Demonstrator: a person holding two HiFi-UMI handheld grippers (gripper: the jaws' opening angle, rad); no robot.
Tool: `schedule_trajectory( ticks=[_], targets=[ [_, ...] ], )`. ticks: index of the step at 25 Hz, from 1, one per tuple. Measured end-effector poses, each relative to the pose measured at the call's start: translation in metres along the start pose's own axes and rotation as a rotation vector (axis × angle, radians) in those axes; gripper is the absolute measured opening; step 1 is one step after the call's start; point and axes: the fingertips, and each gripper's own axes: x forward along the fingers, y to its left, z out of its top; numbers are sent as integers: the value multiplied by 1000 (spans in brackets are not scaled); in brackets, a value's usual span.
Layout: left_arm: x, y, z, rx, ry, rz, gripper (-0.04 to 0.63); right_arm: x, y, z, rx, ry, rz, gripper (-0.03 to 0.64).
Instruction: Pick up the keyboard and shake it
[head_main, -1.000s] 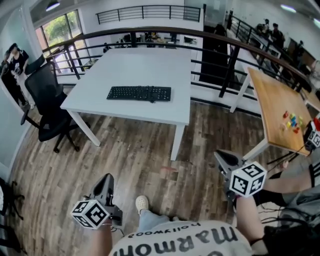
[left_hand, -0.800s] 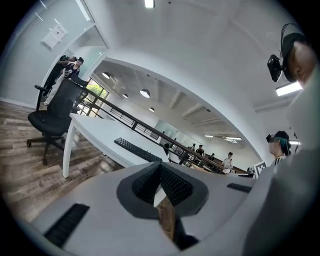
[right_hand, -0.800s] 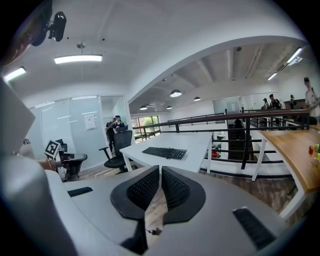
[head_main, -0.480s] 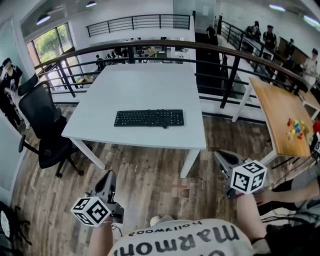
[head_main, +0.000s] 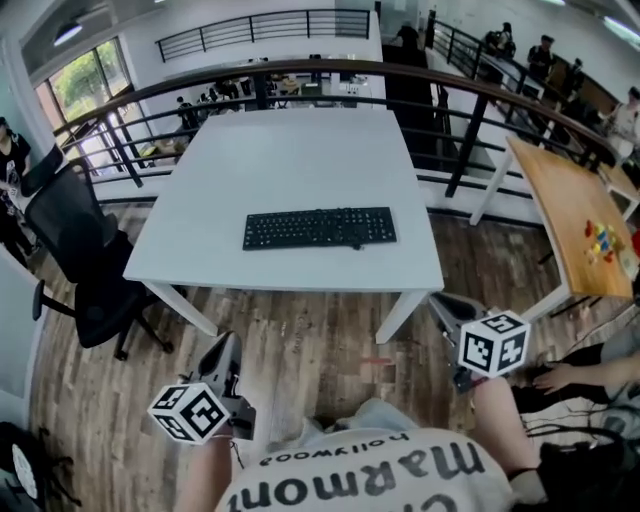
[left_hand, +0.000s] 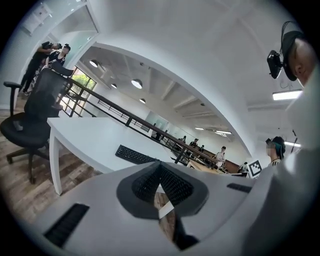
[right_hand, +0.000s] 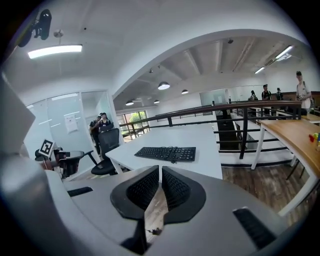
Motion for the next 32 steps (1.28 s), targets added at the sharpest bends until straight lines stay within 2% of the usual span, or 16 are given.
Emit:
schedule_trajectory(
  ticks=[5, 9, 14, 18, 25, 32],
  targets=[
    [20, 10, -5, -4, 53, -30, 2, 13, 0, 0, 18, 43, -34, 44],
    [35, 18, -4, -6, 82, -45, 2, 35, 8, 8, 39, 63, -23, 44],
    [66, 42, 7, 7, 92, -33, 2, 80, 18, 19, -8, 101, 1, 44],
    [98, 65, 11, 28, 156, -25, 2, 114, 12, 28, -20, 137, -10, 44],
    [172, 109, 50, 47, 161, -21, 2, 211, 10, 51, 25, 161, 42, 44],
    [231, 144, 60, 37, 204, -47, 2, 300, 23, 80, 17, 185, 111, 43]
  ],
)
